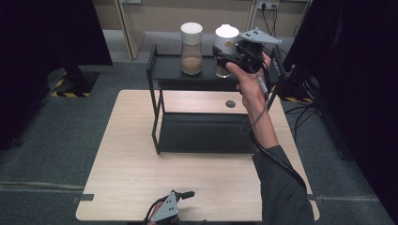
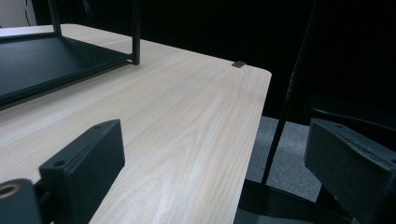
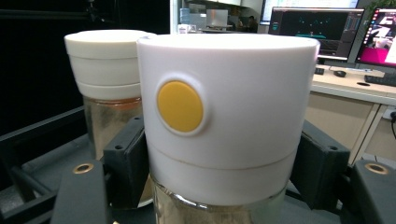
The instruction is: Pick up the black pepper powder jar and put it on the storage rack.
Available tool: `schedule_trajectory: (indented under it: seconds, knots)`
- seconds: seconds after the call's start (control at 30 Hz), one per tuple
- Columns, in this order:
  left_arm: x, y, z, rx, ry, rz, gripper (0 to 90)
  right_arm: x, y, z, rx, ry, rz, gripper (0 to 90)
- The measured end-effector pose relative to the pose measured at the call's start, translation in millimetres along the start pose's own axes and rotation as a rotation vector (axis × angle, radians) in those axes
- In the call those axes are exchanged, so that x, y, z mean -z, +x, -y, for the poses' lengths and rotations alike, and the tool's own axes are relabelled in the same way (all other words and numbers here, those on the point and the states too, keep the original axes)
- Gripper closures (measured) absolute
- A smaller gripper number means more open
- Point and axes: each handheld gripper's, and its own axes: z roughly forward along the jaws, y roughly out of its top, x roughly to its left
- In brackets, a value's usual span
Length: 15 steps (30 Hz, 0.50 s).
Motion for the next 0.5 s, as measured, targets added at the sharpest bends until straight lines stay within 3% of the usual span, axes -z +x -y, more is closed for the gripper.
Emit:
schedule_trajectory:
  seconds: [0.5]
  knots:
    - [0.9,0.0,0.3,0.002,-0.007,0.000,4.6,-18.4,-3.9,2.6,-0.022,0.015,0.055,30.6]
